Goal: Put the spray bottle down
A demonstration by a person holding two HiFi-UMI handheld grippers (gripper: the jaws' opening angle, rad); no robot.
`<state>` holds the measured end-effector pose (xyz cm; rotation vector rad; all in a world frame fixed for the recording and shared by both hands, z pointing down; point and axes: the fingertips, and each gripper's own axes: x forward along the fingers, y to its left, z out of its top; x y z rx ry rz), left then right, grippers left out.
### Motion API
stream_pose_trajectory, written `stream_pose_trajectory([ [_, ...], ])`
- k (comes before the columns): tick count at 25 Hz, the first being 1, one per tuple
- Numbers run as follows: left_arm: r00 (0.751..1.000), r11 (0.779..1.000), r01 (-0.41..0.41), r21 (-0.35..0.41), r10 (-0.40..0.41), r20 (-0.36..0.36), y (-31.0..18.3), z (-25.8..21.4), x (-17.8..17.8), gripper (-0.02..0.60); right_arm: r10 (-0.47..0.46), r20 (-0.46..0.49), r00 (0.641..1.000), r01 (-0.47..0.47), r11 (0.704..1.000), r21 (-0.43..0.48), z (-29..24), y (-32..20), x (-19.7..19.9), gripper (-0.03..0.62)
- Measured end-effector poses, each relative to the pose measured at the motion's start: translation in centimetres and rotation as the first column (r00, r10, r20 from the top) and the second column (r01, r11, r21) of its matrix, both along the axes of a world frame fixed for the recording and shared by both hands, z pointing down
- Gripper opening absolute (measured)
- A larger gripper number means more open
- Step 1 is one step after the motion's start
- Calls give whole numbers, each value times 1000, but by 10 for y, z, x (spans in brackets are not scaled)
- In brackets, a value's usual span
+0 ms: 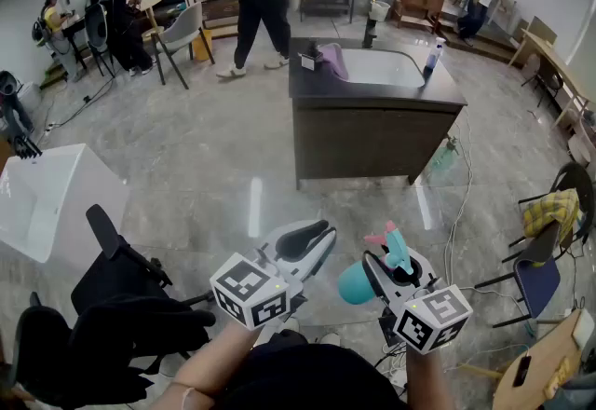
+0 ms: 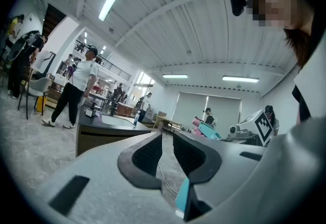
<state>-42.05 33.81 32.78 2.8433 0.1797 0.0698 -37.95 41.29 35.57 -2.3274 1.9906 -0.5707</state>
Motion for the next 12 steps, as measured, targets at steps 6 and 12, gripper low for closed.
stream_pose_trajectory([
  [6,1000,1000,0,-1,0,0,-2,3,0,61,8,13,1000,-8,1000,1,4,-1,1,161],
  [12,1000,1000,-5,-5,5,5,-10,5,-1,61,12,43,999,-12,1000,9,4,-9,0,161],
])
